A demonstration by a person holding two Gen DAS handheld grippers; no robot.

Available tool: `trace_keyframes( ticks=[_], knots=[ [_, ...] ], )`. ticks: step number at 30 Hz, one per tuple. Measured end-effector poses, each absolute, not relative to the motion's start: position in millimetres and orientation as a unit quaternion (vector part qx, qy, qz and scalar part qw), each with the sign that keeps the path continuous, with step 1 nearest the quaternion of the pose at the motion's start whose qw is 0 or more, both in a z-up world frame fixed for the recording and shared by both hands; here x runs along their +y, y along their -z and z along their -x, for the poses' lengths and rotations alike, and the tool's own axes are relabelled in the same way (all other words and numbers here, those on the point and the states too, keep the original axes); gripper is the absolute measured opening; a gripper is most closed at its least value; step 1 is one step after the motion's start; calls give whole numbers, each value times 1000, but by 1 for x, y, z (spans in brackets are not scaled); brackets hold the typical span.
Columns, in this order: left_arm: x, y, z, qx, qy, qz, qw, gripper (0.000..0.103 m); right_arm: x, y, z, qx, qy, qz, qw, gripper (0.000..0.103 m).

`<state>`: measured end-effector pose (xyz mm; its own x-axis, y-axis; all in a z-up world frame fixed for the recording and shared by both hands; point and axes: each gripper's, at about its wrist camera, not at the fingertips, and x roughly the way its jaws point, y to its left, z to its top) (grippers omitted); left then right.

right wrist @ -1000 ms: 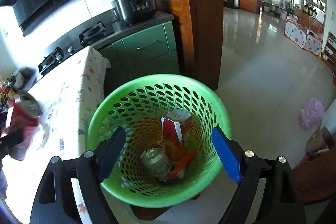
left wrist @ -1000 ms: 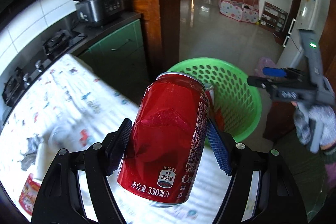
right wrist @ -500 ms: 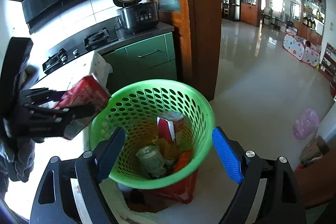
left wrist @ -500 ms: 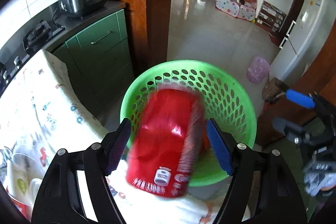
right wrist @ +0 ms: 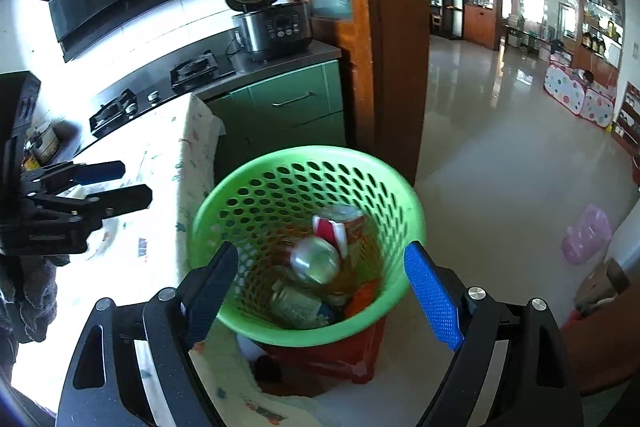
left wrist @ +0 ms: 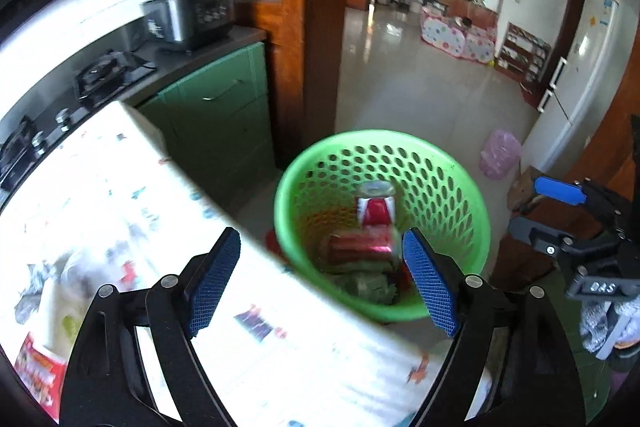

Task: Collect trash
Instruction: 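Move both tools back from the basket to the table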

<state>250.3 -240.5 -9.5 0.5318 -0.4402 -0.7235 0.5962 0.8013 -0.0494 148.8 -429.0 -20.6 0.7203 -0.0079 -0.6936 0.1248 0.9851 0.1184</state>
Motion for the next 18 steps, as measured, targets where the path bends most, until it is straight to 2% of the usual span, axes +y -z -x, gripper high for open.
trace_keyframes(
  ticks=[8,18],
  knots=[
    [-143,-8,-225,357,249,-87,896,82,-371,9,-158,375,-16,-63,925,82],
    [-18,-19,-212,350,138,-129,917,82,-274,-8,-180,383,-92,-22,919,82]
  ],
)
